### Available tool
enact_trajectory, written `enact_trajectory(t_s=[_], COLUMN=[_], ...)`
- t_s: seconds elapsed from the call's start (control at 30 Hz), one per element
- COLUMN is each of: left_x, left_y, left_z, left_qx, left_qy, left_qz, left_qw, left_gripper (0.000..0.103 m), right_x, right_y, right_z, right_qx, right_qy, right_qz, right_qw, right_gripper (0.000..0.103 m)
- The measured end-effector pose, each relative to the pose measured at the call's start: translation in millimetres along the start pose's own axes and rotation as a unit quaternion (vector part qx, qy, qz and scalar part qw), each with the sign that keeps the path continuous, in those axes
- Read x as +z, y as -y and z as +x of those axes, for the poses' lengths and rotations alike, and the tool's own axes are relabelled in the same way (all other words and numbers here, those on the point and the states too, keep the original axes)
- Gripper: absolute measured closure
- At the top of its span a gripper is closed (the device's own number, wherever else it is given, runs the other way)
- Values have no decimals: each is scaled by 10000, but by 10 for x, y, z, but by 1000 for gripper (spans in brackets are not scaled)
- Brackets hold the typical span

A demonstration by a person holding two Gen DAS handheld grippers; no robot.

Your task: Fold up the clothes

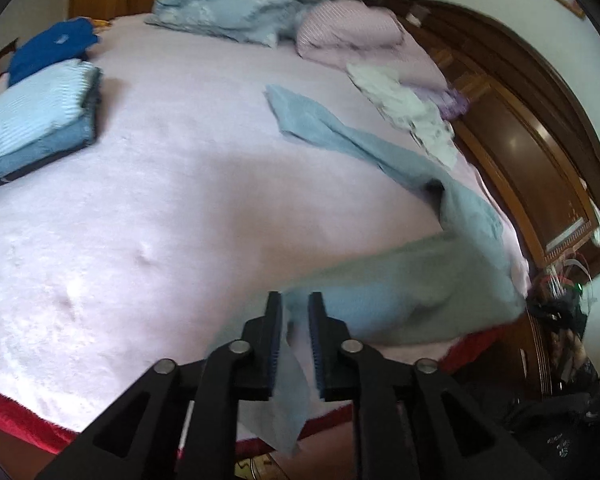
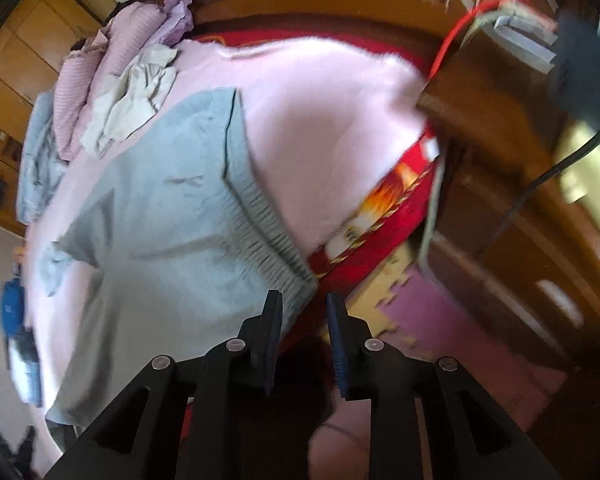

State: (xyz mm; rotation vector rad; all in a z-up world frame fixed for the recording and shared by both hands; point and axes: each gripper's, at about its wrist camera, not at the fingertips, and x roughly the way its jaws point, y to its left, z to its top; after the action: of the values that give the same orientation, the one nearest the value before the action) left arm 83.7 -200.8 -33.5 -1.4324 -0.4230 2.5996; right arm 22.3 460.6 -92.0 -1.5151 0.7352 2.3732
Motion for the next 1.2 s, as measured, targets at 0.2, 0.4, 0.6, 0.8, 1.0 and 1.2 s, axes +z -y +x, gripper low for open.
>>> enact_trajectory(t_s=[0.2,0.4,0.6,0.8,1.0,1.2], left_x=[287,929,1701,2144,2362,2453], left_y=[-181,47,176,245,259,244], left_z=[-107,361,1206,2074,2671,2751], left_qx=[92,-295,-398,14,319,380], left_qy=[442,524,238,-401,-852,-810], left_qz=[-178,-60,-383,-284,-227,-170], left_qw=[9988,9982,9982,9988,9956,9958], left_gripper=[81,81,81,81,81,81], right_x=[49,-209,-626,-817,-663,-639], right_y=[-698,-1814,-2391,-2405,-2337,-2308], right_z=[-171,212,780,929,927,996], right_qx=[920,2053,1992,1931,2045,2117], right_qy=[167,-557,-1413,-1658,-1626,-1703], right_qz=[-837,-1812,-2392,-2689,-2572,-2407], right_qw=[9921,9602,9397,9289,9304,9318], right_gripper=[79,78,78,78,78,78])
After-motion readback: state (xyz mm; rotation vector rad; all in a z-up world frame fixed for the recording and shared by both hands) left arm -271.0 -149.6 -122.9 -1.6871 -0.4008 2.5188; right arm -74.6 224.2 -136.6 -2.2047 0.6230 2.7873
